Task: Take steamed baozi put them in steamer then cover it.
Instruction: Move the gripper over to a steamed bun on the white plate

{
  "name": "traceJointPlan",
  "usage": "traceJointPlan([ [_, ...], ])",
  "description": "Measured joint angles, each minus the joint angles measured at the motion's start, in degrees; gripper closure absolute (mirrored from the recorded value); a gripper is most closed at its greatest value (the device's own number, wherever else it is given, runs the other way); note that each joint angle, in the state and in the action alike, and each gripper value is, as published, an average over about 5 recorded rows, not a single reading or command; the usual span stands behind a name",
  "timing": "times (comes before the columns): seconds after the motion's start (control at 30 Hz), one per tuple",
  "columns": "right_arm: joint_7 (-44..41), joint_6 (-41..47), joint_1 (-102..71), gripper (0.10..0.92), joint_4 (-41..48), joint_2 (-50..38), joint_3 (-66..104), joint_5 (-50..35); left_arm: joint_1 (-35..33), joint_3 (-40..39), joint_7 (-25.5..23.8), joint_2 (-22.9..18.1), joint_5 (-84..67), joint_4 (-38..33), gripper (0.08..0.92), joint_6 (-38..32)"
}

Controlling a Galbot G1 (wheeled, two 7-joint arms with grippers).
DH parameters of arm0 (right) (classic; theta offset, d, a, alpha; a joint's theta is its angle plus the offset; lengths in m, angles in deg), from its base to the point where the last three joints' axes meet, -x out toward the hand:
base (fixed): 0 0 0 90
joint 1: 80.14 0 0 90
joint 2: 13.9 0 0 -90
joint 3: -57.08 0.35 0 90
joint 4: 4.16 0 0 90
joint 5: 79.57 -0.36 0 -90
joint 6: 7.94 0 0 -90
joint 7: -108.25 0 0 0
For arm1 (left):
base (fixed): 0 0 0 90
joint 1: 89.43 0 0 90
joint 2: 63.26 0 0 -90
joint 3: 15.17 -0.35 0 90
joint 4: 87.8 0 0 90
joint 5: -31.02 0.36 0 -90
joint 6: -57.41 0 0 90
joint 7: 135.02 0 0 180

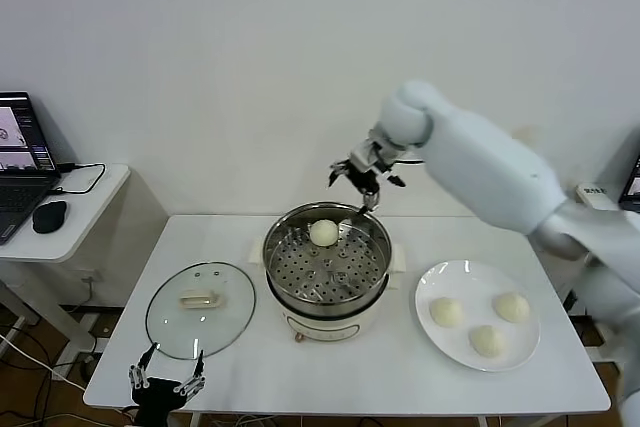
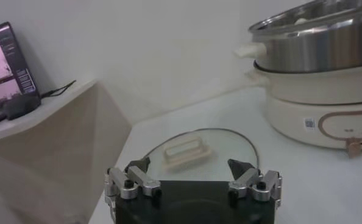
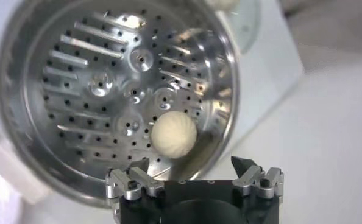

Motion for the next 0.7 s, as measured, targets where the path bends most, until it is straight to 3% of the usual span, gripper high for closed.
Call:
traceJointPlan([
  [0.3,-1.0,12.7,-2.5,0.203,-9.7,-13.8,2.5,-4.3,-0.5,-0.4,-0.3,0.7,-1.2,-1.7,0.177,0.6],
  [0.7,-0.5,18.1,-15.5,0.203,-15.3,-23.4,7.9,-1.7,-1.8,-1.0,-0.2,0.5,-1.3,-2.5,0.177,0.7],
])
